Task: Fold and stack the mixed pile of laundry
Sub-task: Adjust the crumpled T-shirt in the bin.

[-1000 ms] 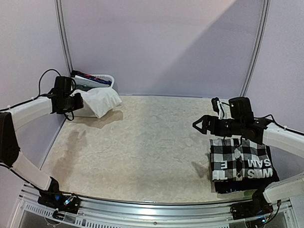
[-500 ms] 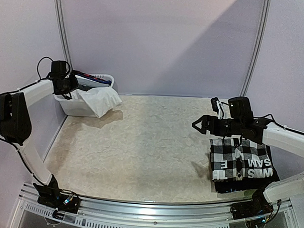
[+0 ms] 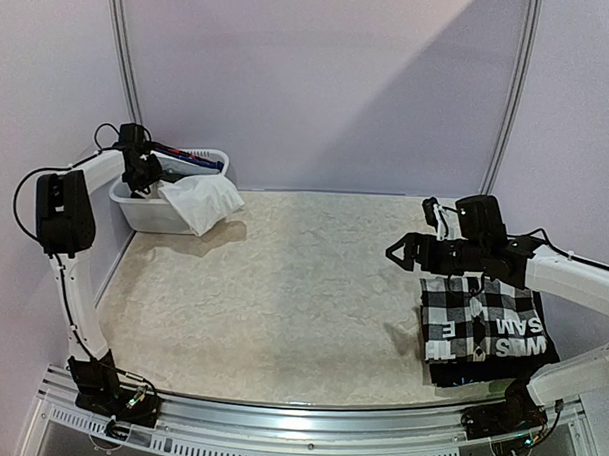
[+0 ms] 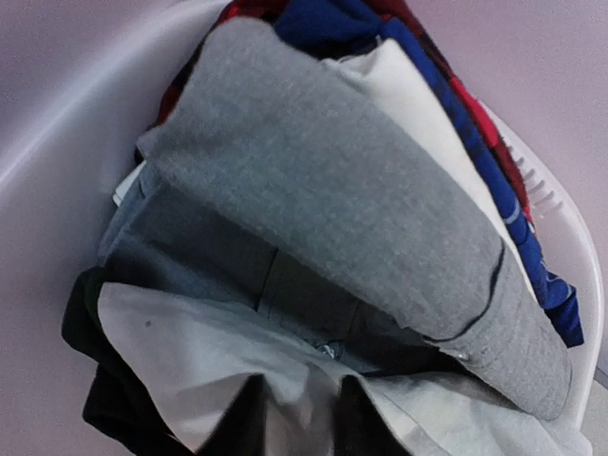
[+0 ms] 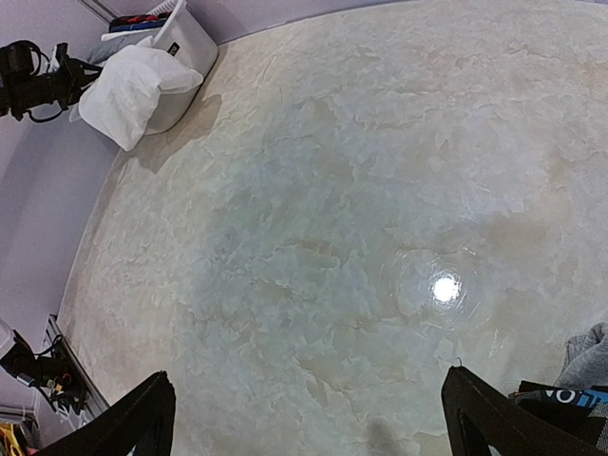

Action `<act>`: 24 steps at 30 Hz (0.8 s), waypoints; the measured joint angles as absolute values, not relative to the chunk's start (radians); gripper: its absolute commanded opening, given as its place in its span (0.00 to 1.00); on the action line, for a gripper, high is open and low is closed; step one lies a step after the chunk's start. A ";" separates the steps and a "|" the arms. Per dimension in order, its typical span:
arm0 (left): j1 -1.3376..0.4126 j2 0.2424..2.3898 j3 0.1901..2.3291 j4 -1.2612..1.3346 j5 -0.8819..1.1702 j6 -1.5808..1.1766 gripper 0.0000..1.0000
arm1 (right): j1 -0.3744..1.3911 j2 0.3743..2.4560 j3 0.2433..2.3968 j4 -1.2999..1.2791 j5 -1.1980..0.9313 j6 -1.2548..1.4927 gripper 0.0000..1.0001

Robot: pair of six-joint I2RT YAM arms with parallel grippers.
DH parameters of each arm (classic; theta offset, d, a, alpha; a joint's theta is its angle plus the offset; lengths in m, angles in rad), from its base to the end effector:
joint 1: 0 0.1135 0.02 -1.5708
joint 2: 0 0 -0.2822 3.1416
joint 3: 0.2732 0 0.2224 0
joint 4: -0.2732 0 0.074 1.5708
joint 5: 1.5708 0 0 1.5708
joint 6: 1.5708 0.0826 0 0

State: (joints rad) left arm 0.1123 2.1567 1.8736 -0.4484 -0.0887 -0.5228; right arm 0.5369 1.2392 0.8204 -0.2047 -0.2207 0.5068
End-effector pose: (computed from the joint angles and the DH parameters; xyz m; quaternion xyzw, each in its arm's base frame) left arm 0.5107 0.0650 0.2420 -0.3020 0.8611 -0.0433 0.4067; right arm 0.2259 0.1555 0.2578 -0.0635 0.8836 0.3110 0.3442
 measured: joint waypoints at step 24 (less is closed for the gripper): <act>-0.038 1.867 1.830 -0.402 -0.158 -0.412 0.00 | 0.537 1.253 0.827 -0.218 -0.214 0.492 0.99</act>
